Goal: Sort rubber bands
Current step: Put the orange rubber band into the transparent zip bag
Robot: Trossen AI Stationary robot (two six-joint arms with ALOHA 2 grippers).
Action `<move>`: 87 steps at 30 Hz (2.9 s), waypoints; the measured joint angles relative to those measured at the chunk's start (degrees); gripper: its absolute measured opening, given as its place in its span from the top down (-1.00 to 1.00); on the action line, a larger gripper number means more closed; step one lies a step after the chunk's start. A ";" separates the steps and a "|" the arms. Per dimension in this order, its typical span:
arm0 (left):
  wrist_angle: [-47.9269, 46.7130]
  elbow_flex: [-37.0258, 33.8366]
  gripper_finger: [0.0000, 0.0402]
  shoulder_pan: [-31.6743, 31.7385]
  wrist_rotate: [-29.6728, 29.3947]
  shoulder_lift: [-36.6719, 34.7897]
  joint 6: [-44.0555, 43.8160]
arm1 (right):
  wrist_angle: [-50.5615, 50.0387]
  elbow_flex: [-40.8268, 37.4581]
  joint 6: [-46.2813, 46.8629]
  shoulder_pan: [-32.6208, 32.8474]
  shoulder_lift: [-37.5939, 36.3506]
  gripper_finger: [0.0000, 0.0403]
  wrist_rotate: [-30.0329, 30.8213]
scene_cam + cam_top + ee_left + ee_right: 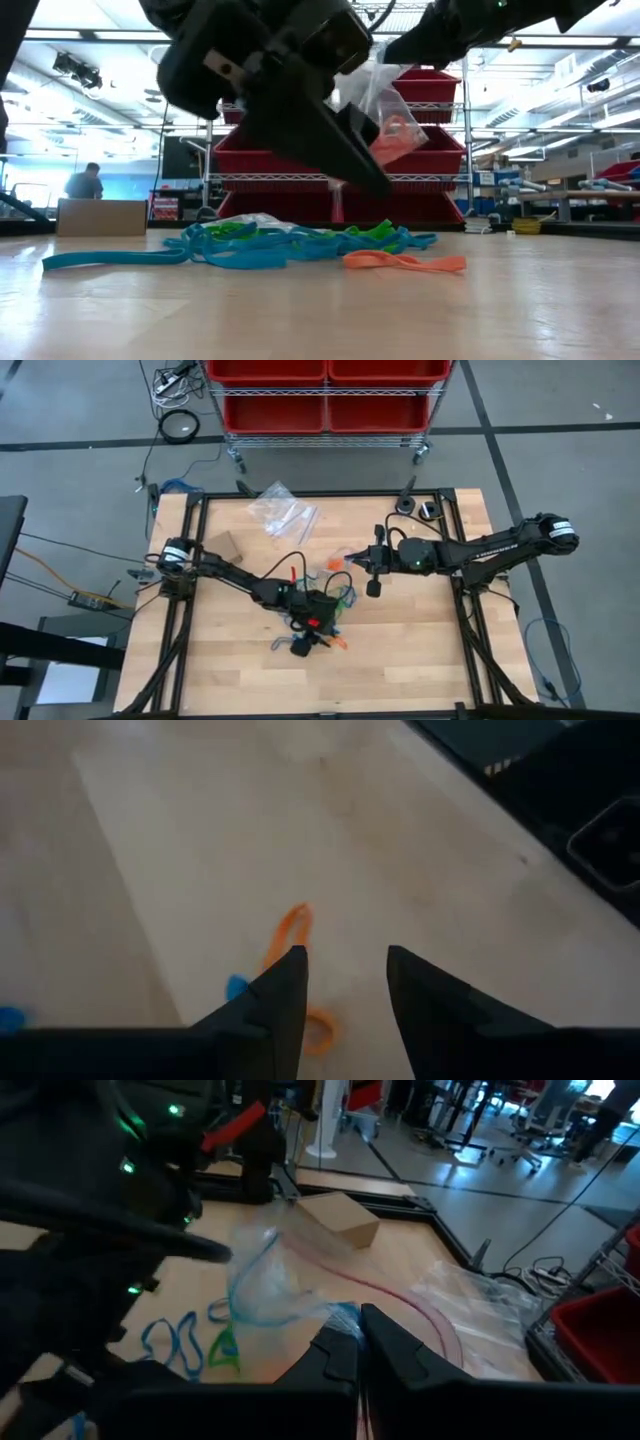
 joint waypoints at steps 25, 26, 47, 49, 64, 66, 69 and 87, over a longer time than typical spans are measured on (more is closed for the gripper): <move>0.92 0.54 0.94 -2.27 -10.31 6.41 -1.09 | -1.12 -0.02 0.52 1.55 0.02 1.00 0.00; -0.19 1.03 0.96 -2.27 -10.18 6.24 -0.47 | -1.19 -0.03 0.52 1.55 0.02 1.00 0.00; -28.50 13.36 1.00 -4.40 -34.27 -17.64 13.45 | -1.54 -0.04 2.78 2.02 0.54 1.00 0.00; -28.45 14.20 1.00 -3.58 -39.32 -19.72 15.27 | -1.58 -0.04 3.07 2.19 0.88 1.00 -0.08; -35.27 16.44 1.00 8.38 -39.61 -22.11 16.11 | 0.17 -0.02 4.01 2.75 4.66 1.00 -1.52; -35.22 16.46 1.00 8.55 -36.99 -21.39 14.97 | 0.27 -0.04 3.55 2.75 4.66 1.00 -1.53; -36.36 16.48 1.00 8.44 -36.75 -19.76 13.75 | 0.54 -0.04 3.17 2.75 4.65 1.00 -1.49; -38.27 16.46 0.98 3.38 -36.46 -16.64 13.75 | 0.39 -0.04 2.88 2.53 4.63 1.00 -1.38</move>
